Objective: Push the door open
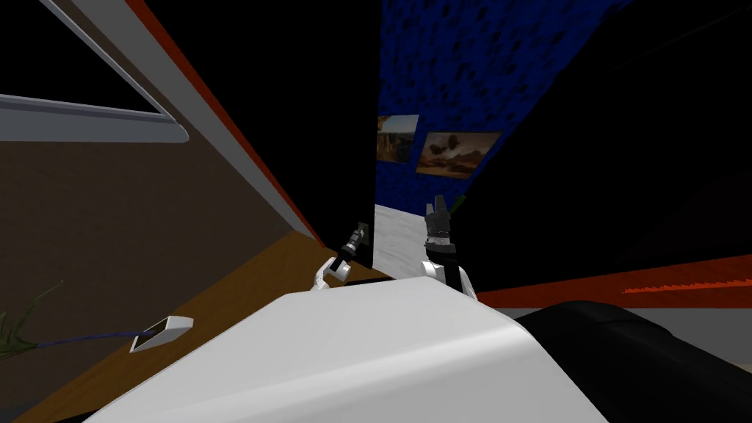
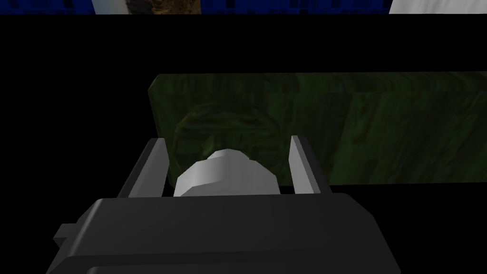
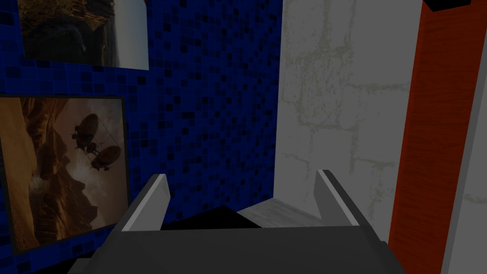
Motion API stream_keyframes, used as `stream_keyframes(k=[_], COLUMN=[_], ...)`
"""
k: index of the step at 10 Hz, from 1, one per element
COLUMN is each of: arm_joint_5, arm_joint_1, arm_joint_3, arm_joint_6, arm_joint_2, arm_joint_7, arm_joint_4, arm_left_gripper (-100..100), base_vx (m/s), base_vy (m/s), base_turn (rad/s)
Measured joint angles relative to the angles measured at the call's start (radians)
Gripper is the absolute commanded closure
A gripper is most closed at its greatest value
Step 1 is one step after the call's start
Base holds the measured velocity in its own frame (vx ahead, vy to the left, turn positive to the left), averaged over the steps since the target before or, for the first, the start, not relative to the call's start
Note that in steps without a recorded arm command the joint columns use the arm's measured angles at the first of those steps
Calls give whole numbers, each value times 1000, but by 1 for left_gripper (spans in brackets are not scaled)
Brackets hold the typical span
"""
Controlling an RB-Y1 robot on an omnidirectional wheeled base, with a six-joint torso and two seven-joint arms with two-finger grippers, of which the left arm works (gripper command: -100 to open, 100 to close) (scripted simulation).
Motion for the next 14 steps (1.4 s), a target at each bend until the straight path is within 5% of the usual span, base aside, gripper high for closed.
stream_keyframes(k=[6,14], arm_joint_5=[-1,2], arm_joint_1=[1,-35], arm_joint_3=[6,91], arm_joint_6=[3,2], arm_joint_2=[-3,-34], arm_joint_7=[-3,-29], arm_joint_4=[10,63], arm_left_gripper=[100,100], base_vx=[26,126], base_vy=[-28,-128], base_turn=[14,40])
